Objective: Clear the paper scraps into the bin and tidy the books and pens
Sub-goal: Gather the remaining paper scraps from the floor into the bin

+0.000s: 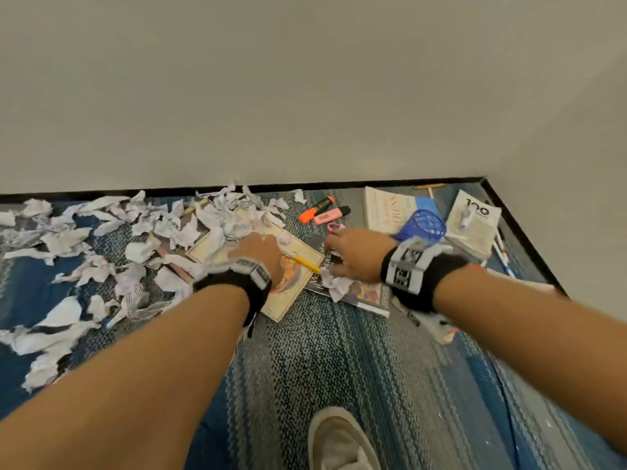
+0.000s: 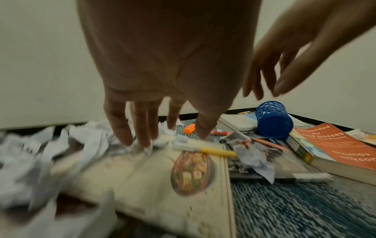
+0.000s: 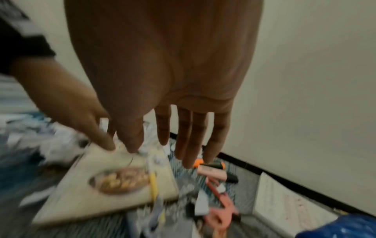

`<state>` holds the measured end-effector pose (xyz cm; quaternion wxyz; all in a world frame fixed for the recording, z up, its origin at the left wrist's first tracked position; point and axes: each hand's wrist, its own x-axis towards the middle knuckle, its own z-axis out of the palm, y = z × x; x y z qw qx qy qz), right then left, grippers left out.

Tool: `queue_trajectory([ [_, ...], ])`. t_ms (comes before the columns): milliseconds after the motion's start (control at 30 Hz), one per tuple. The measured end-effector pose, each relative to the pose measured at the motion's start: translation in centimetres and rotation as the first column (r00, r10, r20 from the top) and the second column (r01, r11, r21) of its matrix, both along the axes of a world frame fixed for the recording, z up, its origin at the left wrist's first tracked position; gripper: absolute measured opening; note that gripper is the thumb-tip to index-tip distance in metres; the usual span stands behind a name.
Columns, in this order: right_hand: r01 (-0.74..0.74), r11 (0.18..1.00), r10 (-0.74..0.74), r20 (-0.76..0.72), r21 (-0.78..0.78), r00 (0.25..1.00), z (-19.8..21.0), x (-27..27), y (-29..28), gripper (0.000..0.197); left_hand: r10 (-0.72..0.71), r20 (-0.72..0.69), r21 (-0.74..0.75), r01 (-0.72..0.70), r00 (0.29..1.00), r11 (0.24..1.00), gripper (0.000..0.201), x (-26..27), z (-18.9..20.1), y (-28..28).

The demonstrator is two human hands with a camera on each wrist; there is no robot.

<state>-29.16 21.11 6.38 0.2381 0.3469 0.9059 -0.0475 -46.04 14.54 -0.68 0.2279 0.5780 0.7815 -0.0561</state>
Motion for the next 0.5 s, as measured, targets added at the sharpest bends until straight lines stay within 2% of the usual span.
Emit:
queue_trajectory([
  [100,0.143,0.989,-0.14,0.111,-0.022,0.984,-7.3,1.0,-1.1,0.075,0.23,0.08,0.11,-0.238,0.97,0.965,0.06,0.4,-2.6,-2.2],
  [167,0.251,0.967,-0.247,0.102,-0.03,0.964,-10.8,2.2,-2.2,0.08,0.299,0.059,0.119,-0.305,0.952,0.945,0.067,0.5,-4.0,-3.7],
  [233,0.303,0.953,-0.304,0.017,0.008,0.953,-13.2,2.6,-3.1,0.072,0.343,0.044,0.109,-0.346,0.938,0.932,0.065,0.7,-5.6,-5.4],
  [300,0.301,0.952,-0.295,-0.09,0.052,0.951,-14.1,3.1,-3.6,0.054,0.339,0.087,0.117,-0.348,0.937,0.93,0.057,1.4,-6.9,-6.5],
  [400,0.22,0.975,-0.221,-0.199,-0.026,0.955,-15.0,4.1,-3.5,0.027,0.28,0.139,0.165,-0.301,0.95,0.939,0.045,2.0,-8.5,-7.3],
  [500,0.207,0.977,-0.214,-0.374,-0.058,0.902,-14.2,5.0,-2.2,0.011,0.246,0.166,0.162,-0.272,0.955,0.948,0.041,1.9,-9.3,-7.5],
])
